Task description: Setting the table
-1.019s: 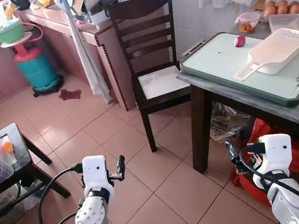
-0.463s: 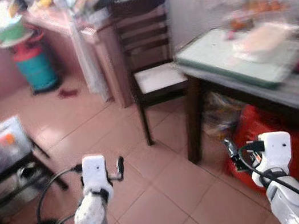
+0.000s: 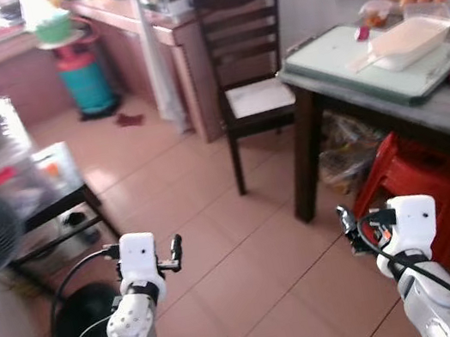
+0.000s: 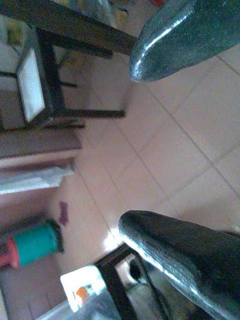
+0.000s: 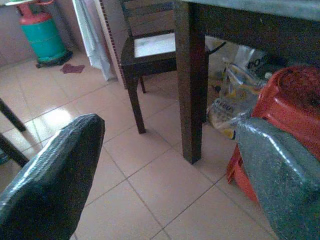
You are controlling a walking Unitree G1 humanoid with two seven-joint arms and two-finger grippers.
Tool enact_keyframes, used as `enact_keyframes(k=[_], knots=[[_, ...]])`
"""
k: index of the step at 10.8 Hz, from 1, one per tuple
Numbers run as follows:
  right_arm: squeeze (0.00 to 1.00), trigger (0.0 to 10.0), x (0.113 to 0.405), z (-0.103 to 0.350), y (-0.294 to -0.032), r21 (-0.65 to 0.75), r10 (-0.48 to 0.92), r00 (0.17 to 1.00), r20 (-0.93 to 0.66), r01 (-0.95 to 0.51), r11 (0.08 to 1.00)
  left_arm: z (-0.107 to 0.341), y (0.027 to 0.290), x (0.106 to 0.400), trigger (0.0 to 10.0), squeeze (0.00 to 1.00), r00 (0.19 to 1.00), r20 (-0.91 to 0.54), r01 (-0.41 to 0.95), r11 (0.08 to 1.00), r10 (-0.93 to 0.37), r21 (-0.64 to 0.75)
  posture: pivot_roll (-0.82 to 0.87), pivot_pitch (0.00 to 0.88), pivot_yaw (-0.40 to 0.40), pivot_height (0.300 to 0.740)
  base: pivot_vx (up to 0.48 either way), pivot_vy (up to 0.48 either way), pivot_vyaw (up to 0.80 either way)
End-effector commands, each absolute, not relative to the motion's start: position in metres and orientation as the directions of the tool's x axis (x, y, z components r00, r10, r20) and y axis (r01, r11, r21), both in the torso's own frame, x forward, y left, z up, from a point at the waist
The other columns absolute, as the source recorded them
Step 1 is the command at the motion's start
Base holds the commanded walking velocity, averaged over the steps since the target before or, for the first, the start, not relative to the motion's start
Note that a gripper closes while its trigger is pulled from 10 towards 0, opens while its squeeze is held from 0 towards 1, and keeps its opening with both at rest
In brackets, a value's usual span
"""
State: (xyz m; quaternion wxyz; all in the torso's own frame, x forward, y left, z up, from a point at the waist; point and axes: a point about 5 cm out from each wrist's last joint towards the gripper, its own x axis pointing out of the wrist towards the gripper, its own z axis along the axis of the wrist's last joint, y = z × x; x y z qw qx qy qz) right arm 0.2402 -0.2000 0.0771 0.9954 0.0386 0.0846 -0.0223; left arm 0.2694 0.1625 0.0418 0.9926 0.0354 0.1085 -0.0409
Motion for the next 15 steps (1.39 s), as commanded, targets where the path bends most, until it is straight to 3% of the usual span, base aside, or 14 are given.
enact_keyframes(k=[1, 8, 12, 14, 15], knots=[[0.00, 10.0, 0.239, 0.078, -0.203, 0.076, -0.053, 0.984, -0.169, 0.067, 0.995, 0.042, 0.161, 0.270, 10.0, 0.00, 0.971, -0.223, 0.098, 0.993, -0.080, 0.069, -0.12, 0.000, 0.086, 0.740, -0.281, 0.000, 0.00], [0.00, 10.0, 0.240, 0.080, -0.205, 0.072, -0.085, 0.983, -0.162, 0.098, 0.993, 0.043, 0.160, 0.271, 10.0, 0.00, 0.971, -0.224, 0.109, 0.991, -0.089, 0.077, -0.11, 0.000, 0.087, 0.740, -0.288, 0.000, 0.00], [0.00, 10.0, 0.241, 0.085, -0.207, 0.063, -0.102, 0.984, -0.143, 0.112, 0.992, 0.043, 0.158, 0.270, 10.0, 0.00, 0.968, -0.226, 0.123, 0.991, -0.110, 0.047, -0.11, 0.000, 0.085, 0.740, 0.000, 0.000, 0.00], [0.00, 10.0, 0.241, 0.093, -0.207, 0.023, -0.105, 0.989, -0.105, 0.108, 0.994, 0.061, 0.156, 0.273, 10.0, 0.00, 0.981, -0.129, 0.145, 0.989, -0.146, -0.022, -0.11, 0.000, 0.078, 0.740, 0.000, 0.000, 0.00], [0.00, 10.0, 0.241, 0.102, -0.205, 0.002, -0.092, 0.994, -0.062, 0.093, 0.996, 0.080, 0.159, 0.278, 10.0, 0.00, 0.995, -0.026, 0.099, 0.995, -0.100, -0.014, -0.11, 0.000, 0.073, 0.740, 0.000, 0.000, 0.00]])
